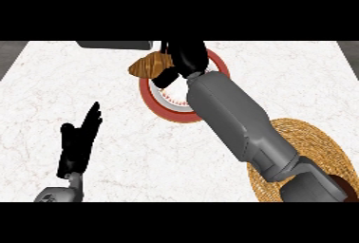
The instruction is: Pick the croissant from the placemat and place it in the plate
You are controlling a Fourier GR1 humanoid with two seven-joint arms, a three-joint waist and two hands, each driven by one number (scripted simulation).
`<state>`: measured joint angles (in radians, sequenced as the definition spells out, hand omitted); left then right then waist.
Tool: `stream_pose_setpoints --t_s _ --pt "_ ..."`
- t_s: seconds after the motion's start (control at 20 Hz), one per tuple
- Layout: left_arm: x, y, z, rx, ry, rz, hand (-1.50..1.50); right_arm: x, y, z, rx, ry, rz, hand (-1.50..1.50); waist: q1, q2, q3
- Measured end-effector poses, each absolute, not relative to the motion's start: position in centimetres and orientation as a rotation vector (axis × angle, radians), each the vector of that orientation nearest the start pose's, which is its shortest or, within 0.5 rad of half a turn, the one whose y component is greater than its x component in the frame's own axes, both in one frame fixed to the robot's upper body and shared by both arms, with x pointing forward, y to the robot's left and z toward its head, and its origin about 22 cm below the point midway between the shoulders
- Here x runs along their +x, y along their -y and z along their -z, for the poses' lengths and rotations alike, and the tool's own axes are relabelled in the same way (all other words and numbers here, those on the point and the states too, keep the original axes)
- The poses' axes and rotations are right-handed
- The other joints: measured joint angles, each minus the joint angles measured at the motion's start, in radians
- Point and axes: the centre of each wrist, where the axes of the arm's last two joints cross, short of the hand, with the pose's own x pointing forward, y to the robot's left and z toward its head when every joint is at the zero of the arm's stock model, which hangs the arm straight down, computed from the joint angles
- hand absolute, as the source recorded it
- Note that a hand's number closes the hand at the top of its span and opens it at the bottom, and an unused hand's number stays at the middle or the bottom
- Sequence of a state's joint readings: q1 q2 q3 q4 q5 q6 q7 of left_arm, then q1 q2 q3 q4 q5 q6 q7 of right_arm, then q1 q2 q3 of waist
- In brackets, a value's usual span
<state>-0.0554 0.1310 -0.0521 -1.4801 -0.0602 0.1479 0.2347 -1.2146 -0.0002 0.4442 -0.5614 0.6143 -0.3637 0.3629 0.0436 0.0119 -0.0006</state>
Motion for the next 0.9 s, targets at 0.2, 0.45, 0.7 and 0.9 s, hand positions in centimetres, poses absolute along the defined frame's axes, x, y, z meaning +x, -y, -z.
stream_pose_setpoints --t_s 0.2,0.45,0.7,0.9 --pt "25.8 -24.2 0.3 0.215 1.308 0.063 0.0 42.6 2.9 -11.4 -0.791 1.532 -1.032 1.5 0.002 0.003 0.0" --pt "25.8 -23.8 0.4 0.212 1.314 0.066 0.0 43.4 4.8 -9.3 -0.696 1.37 -1.137 -1.5 0.009 0.006 0.0" --pt "25.9 -24.0 0.3 0.221 1.311 0.074 0.0 43.9 6.4 -8.2 -0.583 1.327 -1.205 -1.5 0.007 0.007 0.001" --pt "25.9 -23.8 0.1 0.214 1.311 0.069 0.0 44.3 7.7 -8.6 -0.444 1.449 -1.154 -1.5 0.001 0.006 0.001"
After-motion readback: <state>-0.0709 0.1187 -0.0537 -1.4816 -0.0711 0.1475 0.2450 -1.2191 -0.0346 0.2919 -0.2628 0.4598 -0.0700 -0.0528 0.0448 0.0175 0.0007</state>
